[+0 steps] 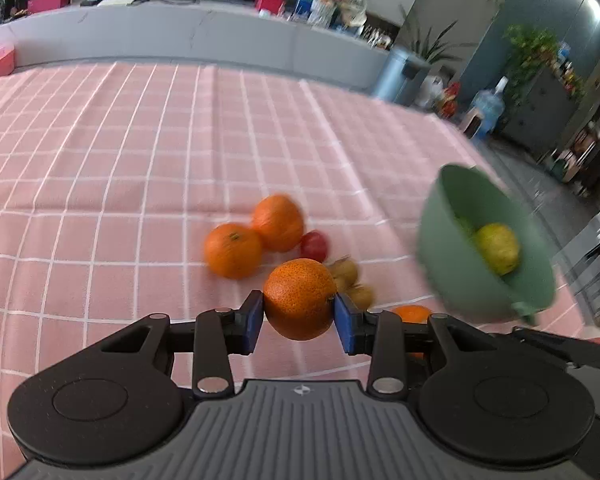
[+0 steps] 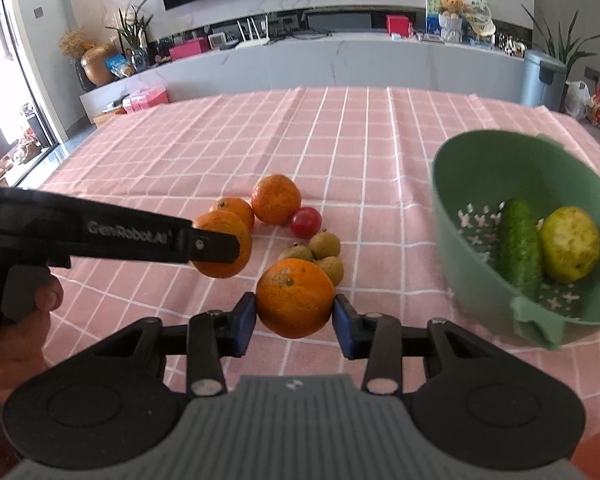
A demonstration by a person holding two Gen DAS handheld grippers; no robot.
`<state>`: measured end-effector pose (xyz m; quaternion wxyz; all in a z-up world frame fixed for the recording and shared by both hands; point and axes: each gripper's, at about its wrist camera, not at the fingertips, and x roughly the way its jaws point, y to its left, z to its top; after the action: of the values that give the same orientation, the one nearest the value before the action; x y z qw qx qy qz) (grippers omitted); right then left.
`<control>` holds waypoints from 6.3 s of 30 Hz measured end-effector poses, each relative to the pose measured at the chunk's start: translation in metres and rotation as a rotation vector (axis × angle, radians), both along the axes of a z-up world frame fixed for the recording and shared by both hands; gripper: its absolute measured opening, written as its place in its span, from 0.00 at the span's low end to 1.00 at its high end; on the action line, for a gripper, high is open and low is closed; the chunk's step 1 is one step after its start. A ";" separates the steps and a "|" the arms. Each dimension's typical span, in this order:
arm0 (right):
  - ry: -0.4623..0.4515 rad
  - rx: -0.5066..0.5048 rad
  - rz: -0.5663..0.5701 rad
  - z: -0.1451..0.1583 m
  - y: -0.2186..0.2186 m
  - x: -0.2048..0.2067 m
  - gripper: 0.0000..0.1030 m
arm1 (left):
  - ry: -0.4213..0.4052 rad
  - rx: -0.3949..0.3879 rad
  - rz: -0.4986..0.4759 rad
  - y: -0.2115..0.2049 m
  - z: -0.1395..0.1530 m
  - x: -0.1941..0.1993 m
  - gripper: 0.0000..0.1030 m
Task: Organize fruits
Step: 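Grasp an orange with the left tool while the right tool grasps another orange, then carry both oranges with both tools over the green colander, then open both tools to drop the oranges into the colander, then move both tools back to the remaining oranges, then grasp an orange with the left tool while the right tool grasps another orange, then carry both oranges with both tools toward the green colander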
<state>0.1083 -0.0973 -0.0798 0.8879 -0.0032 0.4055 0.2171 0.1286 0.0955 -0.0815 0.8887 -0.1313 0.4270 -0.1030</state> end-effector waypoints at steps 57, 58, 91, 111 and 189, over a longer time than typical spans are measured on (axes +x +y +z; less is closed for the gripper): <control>0.278 -0.338 0.086 0.013 -0.141 0.110 0.37 | 0.164 0.298 -0.440 -0.192 0.009 0.094 0.42; 0.282 -0.339 0.086 0.012 -0.142 0.111 0.37 | 0.167 0.301 -0.439 -0.193 0.007 0.094 0.42; 0.009 -0.294 -0.047 0.074 -0.127 0.060 0.63 | -0.062 0.235 -0.294 -0.150 0.081 0.044 0.57; -0.130 -0.023 -0.107 0.052 -0.047 0.005 0.67 | -0.163 0.293 -0.215 -0.068 0.084 0.003 0.57; -0.134 -0.260 0.324 -0.003 0.084 0.095 0.38 | 0.020 0.088 0.091 0.050 0.004 0.054 0.48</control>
<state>0.2030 -0.0135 -0.0831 0.8585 -0.1974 0.3642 0.3023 0.1825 0.1457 -0.0772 0.8931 -0.1125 0.4335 -0.0422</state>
